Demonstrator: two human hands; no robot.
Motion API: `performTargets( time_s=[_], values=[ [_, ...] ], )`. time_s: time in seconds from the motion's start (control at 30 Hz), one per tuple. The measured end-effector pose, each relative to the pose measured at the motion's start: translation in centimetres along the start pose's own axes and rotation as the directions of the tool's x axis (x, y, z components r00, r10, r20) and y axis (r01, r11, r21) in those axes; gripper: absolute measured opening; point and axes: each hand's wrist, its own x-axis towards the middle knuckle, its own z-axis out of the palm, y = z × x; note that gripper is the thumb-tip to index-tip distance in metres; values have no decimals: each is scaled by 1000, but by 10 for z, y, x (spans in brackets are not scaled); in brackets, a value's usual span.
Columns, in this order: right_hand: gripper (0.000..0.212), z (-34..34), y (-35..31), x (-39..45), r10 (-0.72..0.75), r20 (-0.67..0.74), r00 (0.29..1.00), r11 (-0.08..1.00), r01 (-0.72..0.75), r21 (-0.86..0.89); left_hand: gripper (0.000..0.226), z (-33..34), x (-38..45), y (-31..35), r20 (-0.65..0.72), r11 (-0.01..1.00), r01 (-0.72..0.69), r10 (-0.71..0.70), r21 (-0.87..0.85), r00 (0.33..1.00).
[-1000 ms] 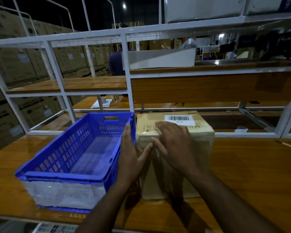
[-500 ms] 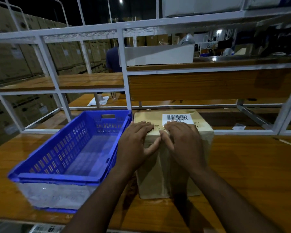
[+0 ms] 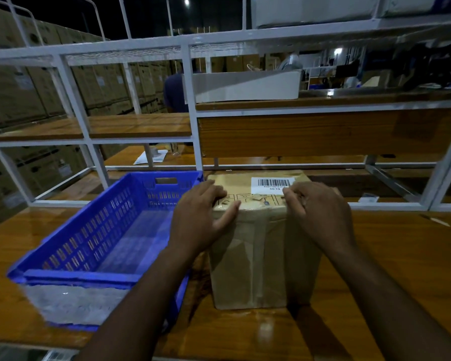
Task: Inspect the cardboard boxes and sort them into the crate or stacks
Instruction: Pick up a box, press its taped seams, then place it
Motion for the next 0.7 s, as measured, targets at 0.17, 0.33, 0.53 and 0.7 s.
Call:
performTargets(
  time_s=[0.17,0.33,0.53,0.7],
  values=[
    [57,-6,17,-1,84,103,991,996,-86,19,54,-3,8,-6,95,995,79,-74,-57,993],
    [56,-1,21,0,107,96,990,989,-116,90,62,10,-6,-6,64,959,169,-159,-226,985],
    [75,26,34,-67,388,180,904,716,-419,559,61,43,-69,2,199,669,382,-336,-638,921],
    [65,71,57,-143,455,463,761,656,-638,403,62,102,-155,-14,286,684,548,-469,-481,836]
  ],
)
